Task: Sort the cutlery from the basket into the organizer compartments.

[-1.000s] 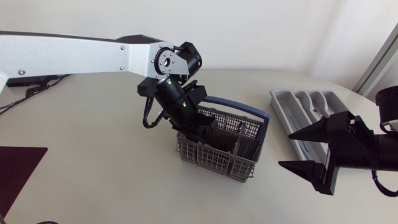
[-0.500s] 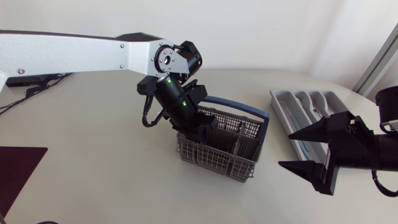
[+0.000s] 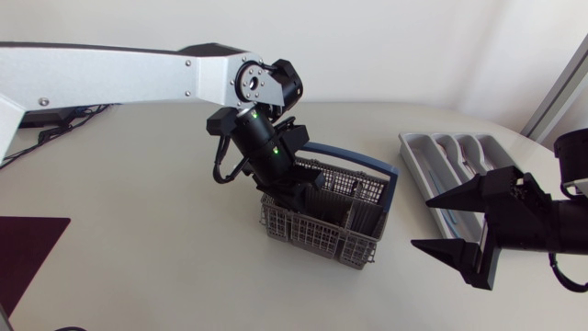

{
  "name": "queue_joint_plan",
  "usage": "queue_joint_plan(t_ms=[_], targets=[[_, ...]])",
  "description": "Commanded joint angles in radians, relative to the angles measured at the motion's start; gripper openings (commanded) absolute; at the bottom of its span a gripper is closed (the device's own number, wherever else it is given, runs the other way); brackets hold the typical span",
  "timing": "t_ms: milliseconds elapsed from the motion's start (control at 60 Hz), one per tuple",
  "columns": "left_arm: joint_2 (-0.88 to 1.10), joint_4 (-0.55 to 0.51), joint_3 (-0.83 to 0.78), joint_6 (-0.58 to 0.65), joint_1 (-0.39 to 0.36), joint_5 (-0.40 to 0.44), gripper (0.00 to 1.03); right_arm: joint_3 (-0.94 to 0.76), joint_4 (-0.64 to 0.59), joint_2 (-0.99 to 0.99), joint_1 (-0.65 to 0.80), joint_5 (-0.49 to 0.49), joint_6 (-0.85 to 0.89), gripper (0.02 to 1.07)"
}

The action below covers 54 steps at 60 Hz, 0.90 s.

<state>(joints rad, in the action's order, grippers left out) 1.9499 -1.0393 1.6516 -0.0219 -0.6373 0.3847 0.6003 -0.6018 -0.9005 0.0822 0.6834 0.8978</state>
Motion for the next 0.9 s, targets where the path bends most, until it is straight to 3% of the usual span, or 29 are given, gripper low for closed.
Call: queue_joint_plan(t_ms=[0, 883], targets=[[0.026, -0.025, 0.028, 0.019, -0.01, 0.006, 0.24, -0.028, -0.007, 0.012, 0.005, 0.004, 0.012, 1.02], [0.072, -0.013, 0.079, 0.017, -0.067, 0.006, 0.24, -0.066, -0.012, 0.078, -0.016, 0.002, 0.006, 1.02]])
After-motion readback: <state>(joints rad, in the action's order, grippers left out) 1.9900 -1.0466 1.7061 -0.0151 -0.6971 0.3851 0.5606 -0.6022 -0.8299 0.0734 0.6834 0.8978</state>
